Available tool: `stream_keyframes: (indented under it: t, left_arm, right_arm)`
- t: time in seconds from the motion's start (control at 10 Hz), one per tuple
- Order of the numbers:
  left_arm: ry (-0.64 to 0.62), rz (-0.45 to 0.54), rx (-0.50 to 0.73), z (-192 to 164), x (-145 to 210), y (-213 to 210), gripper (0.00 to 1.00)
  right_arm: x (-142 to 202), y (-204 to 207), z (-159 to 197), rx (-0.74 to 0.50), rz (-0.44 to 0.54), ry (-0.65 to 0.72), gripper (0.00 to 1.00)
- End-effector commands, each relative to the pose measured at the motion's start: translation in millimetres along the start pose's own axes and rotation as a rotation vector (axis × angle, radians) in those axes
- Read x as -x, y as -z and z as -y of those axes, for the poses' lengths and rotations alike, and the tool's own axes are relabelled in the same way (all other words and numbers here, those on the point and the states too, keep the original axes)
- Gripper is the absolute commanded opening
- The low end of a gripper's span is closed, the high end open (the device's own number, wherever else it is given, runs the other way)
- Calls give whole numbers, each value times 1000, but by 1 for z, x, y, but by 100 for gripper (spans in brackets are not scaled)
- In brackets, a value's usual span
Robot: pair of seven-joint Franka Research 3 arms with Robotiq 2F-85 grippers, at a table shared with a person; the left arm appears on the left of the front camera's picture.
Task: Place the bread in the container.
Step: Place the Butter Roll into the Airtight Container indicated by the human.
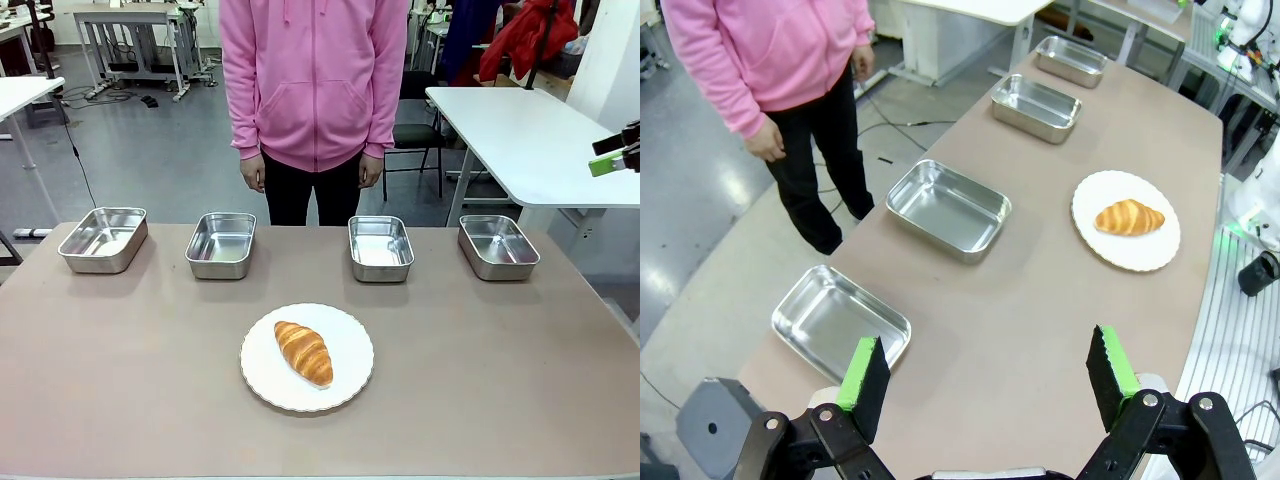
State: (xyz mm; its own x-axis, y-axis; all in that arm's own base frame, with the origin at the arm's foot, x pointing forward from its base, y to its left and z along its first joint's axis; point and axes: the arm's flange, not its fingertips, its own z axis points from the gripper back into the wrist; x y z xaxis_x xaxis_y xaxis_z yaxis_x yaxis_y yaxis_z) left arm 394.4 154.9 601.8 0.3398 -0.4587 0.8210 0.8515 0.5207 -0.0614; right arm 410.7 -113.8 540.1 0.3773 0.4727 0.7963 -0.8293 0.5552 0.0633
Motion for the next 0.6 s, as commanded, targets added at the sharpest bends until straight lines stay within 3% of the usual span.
stream_keyframes:
  t: [0.0,0.5]
  left_arm:
    - [1,3,0,1,0,-1,100]
    - [1,3,0,1,0,-1,100]
  right_arm:
    - [-2,0,-1,-2,5,-5,100]
    - [-2,0,-1,-2,5,-5,100]
